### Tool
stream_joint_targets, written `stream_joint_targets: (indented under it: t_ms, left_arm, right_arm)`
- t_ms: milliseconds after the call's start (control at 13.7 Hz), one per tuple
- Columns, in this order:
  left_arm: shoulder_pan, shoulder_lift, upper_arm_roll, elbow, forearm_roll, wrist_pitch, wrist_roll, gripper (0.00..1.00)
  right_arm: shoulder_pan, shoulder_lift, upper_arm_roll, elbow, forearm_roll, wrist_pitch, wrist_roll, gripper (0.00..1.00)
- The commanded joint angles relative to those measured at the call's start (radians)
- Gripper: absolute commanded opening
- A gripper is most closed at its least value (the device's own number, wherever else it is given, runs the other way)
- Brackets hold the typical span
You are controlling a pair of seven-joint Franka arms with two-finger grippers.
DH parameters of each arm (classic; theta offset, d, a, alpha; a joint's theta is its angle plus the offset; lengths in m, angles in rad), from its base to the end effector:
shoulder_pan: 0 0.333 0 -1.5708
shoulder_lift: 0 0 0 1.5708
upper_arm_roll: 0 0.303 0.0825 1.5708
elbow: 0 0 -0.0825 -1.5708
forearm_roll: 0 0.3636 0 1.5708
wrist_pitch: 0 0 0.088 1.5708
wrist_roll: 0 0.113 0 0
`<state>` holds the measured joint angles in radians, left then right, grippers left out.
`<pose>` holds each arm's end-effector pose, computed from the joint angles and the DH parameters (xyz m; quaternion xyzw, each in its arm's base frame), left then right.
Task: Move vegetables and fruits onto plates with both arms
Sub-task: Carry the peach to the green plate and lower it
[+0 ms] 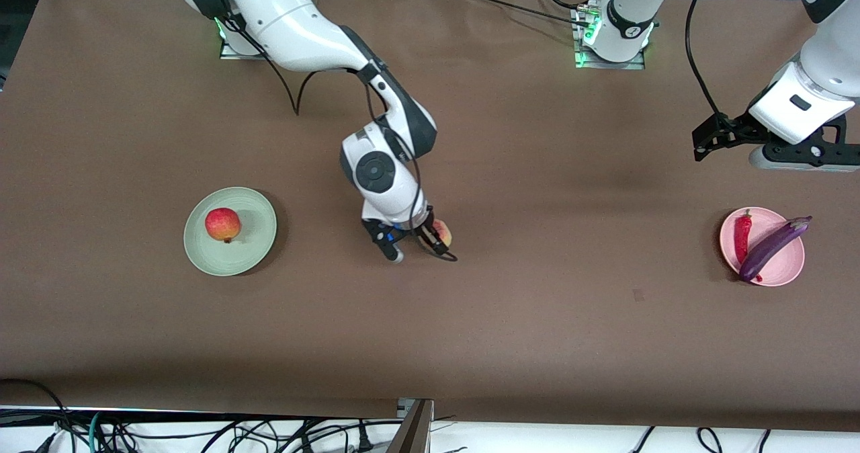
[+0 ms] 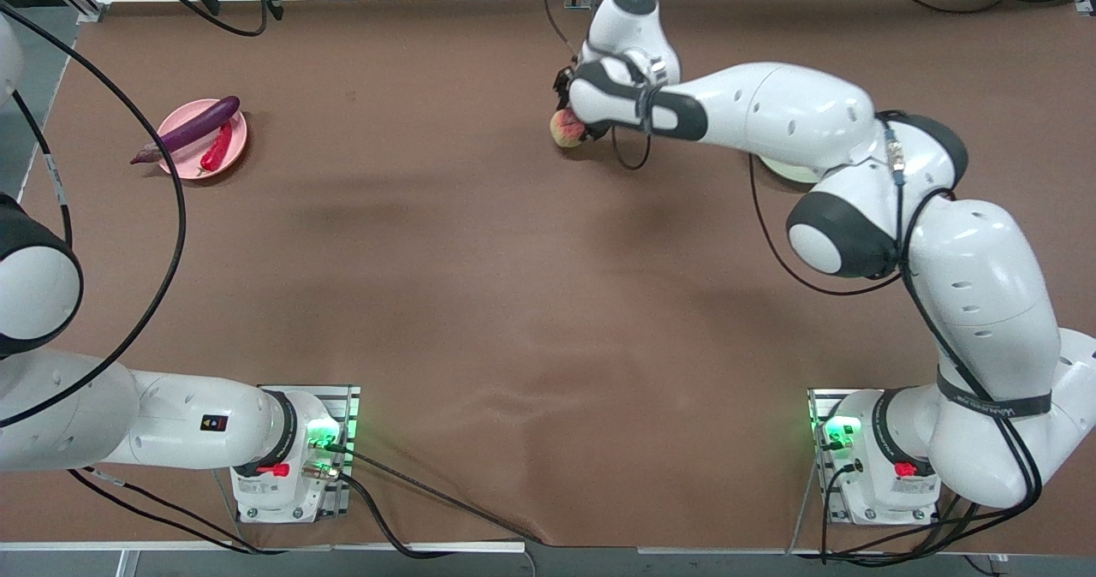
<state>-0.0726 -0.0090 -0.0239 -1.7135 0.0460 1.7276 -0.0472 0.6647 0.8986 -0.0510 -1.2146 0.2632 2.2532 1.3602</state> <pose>0.5396 -0.0478 0.5592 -0.9993 0.0280 -0.0132 0.0220 0.5987 0.4451 0.2416 -0.8997 0.4216 0.0349 0.1073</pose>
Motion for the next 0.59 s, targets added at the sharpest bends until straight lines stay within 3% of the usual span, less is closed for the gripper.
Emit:
stream_joint_targets:
  t_ms: [0, 147, 366, 513]
  left_arm:
    - [-0.006, -0.017, 0.001, 0.002, -0.017, -0.014, 0.026, 1.00]
    - [-0.006, -0.019, 0.001, 0.002, -0.017, -0.019, 0.027, 1.00]
    - [-0.004, -0.017, 0.001, 0.002, -0.017, -0.025, 0.027, 1.00]
    - [-0.004, -0.019, -0.002, 0.002, -0.017, -0.025, 0.027, 1.00]
  right_arm:
    - [-0.085, -0.078, 0.017, -0.019, 0.005, -0.163, -0.146, 0.00]
    - [-0.103, -0.107, 0.010, -0.023, 0.010, -0.200, -0.208, 0.00]
    - [-0.203, -0.170, 0.005, -0.034, 0.008, -0.413, -0.430, 0.00]
    - [-0.261, -0.234, -0.010, -0.119, 0.004, -0.454, -0.582, 0.00]
